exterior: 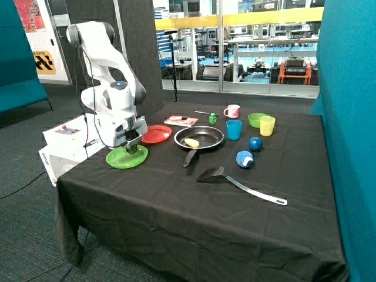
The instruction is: Serve the vegetables in different plates
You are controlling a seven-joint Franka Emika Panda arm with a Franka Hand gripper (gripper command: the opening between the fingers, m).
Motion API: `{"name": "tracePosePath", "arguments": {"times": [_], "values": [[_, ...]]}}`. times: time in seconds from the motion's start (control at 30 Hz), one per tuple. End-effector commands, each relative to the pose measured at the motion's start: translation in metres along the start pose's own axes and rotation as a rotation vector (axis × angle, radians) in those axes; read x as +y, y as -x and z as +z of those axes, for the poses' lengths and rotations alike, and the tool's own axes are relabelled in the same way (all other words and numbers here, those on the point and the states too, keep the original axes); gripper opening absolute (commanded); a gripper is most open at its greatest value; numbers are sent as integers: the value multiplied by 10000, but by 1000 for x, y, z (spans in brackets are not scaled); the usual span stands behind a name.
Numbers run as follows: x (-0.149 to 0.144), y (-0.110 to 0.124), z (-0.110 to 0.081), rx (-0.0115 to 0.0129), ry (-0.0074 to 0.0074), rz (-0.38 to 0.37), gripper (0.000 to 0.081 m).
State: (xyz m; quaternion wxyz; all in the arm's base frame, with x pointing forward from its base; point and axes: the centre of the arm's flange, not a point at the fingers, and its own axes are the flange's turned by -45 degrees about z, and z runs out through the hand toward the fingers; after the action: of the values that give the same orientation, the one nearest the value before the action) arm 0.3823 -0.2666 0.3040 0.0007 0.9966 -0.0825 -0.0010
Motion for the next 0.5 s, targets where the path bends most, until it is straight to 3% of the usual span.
{"name": "tracePosePath", "arguments": {"times": [0.0,0.03,0.1,0.13,0.17,0.2,0.23,0.47], "values": [[-2,0,0,19,-16,99,693],[-2,0,-1,20,-16,-342,704],[-3,1,-1,19,-16,106,737],[-3,-2,-2,20,-16,-593,754],[-3,-3,-2,20,-16,-585,770],[-3,-2,-2,19,-16,-86,789],[-4,-3,-2,20,-16,-450,798],[-5,-4,-5,20,-16,-448,808]]}}
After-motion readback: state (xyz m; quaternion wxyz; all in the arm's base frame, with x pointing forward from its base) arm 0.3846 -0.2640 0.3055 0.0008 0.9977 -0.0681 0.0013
